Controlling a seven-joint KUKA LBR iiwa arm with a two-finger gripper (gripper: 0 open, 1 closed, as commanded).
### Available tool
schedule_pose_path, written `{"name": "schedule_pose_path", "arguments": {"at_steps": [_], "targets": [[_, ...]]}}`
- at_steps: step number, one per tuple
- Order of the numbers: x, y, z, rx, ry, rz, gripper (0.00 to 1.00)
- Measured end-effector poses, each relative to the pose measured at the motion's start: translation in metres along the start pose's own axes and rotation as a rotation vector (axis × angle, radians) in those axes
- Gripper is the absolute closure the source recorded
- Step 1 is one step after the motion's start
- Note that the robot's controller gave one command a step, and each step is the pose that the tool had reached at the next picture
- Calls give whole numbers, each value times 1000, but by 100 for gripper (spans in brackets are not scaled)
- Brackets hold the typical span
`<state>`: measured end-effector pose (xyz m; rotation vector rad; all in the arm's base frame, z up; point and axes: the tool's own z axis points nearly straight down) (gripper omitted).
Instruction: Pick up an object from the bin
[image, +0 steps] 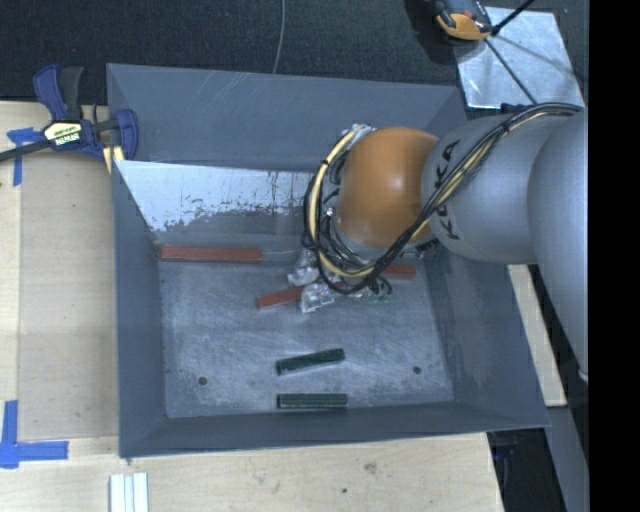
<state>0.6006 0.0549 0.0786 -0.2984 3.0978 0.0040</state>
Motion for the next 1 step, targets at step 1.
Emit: {"name": "schedule_pose_path", "arguments": {"at_steps": [1], "targets": [[-2, -20, -170, 2, 18, 21, 100]]}}
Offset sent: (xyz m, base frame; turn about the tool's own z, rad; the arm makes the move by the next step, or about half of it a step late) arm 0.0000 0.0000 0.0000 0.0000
